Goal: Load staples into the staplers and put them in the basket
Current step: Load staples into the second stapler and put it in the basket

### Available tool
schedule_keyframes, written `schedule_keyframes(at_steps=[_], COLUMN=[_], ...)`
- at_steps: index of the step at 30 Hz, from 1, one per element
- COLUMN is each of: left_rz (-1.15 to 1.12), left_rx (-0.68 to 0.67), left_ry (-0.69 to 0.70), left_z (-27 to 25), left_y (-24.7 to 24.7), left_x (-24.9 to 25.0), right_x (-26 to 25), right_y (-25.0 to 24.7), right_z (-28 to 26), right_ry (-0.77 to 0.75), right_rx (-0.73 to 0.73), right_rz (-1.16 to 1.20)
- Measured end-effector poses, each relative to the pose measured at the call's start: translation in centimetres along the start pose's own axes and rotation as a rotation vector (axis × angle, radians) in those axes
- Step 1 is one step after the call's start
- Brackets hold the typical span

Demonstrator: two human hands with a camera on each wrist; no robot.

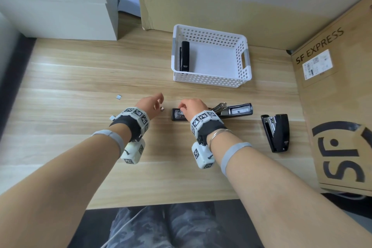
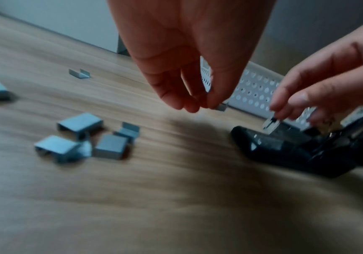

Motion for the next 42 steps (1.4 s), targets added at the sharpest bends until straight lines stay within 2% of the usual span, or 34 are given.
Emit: schedule_keyframes(at_steps=[5, 9, 13, 16, 19, 21, 27, 35, 42], left_rz=[-0.346, -0.449, -0.530, -0.428, -0.258, -0.169, -0.036, -0.046, -0.050], left_rx=[0.031, 0.054, 0.078, 0.044, -0.036, -0.087, -0.113, -0.106, -0.076], left_ry=[0.037, 0.040, 0.017, -0.001, -0.010, -0.019, -0.008, -0.013, -0.004], left_z=[0.4, 0.8, 1.2, 1.2, 1.0, 0.8, 0.9, 1.0, 1.0], left_y=[0.0, 0.1, 0.3, 0.8, 1.8, 2.7, 3.2, 3.1, 3.0], left_x=[2.0, 3.0, 3.3, 3.1, 2.8, 2.7, 2.9, 2.6, 2.5], right_x=[-0.8, -0.1, 0.2, 1.0, 1.7, 1.8, 1.7, 1.4, 2.1], right_y=[-0.2, -1.1, -1.6, -1.5, -0.8, -0.4, 0.0, 0.6, 0.8], right_z=[0.2, 0.4, 0.6, 0.5, 0.1, -0.3, -0.5, 0.2, 1.0], right_ry=[-0.047, 0.021, 0.039, 0.031, -0.005, -0.021, -0.010, 0.001, 0.080], right_rx=[-0.050, 0.027, 0.062, 0.034, -0.039, -0.069, -0.071, -0.138, -0.151], right_rz=[0.115, 0.325, 0.359, 0.198, -0.016, -0.079, -0.107, -0.141, -0.046])
Point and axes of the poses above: each hand's wrist, its own z-axis towards the middle knuckle, its own y-axis out of the palm, x = y × z, the point moved 8 cm from there along z, towards the middle knuckle, and after that the axes turned 8 degrees about -z, right-handed, at the moved point
